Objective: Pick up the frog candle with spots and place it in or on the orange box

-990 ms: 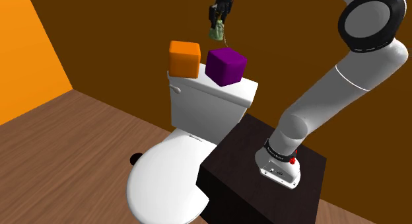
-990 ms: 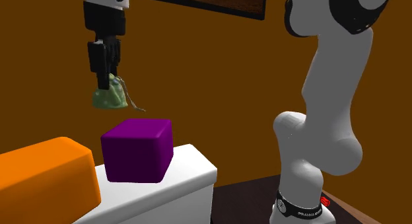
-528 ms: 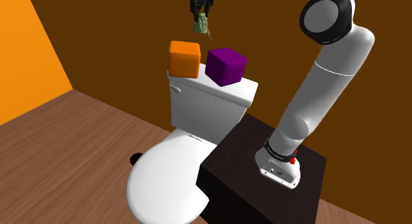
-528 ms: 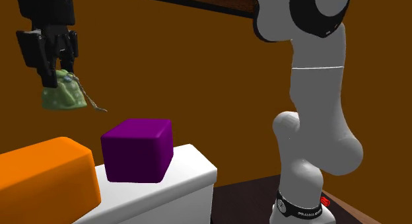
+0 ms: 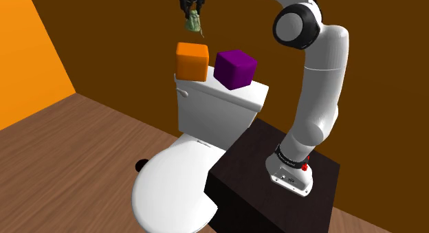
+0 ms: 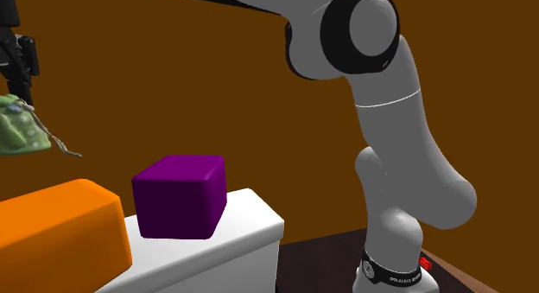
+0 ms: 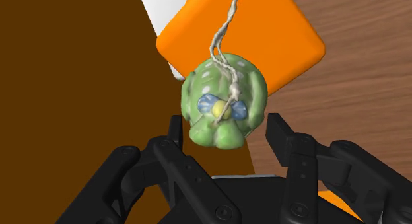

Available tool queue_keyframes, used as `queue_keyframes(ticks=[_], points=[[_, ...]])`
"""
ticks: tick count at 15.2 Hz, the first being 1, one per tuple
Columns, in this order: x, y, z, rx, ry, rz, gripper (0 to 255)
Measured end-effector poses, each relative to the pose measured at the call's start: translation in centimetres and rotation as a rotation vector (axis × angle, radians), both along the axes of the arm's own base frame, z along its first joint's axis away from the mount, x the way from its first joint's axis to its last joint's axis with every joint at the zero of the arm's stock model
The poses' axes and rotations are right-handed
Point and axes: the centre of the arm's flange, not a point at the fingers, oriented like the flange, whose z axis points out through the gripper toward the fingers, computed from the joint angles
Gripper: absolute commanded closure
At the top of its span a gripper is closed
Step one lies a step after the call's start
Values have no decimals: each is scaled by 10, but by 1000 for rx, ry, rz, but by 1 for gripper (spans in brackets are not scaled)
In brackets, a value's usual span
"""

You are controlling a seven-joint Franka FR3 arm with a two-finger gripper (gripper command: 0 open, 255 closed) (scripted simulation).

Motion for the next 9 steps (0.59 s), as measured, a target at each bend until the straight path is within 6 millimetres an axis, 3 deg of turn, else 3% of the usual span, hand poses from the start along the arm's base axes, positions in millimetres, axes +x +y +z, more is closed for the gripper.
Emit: queue_keyframes(ticks=[9], points=[[4, 1, -45, 0, 0, 0, 255]])
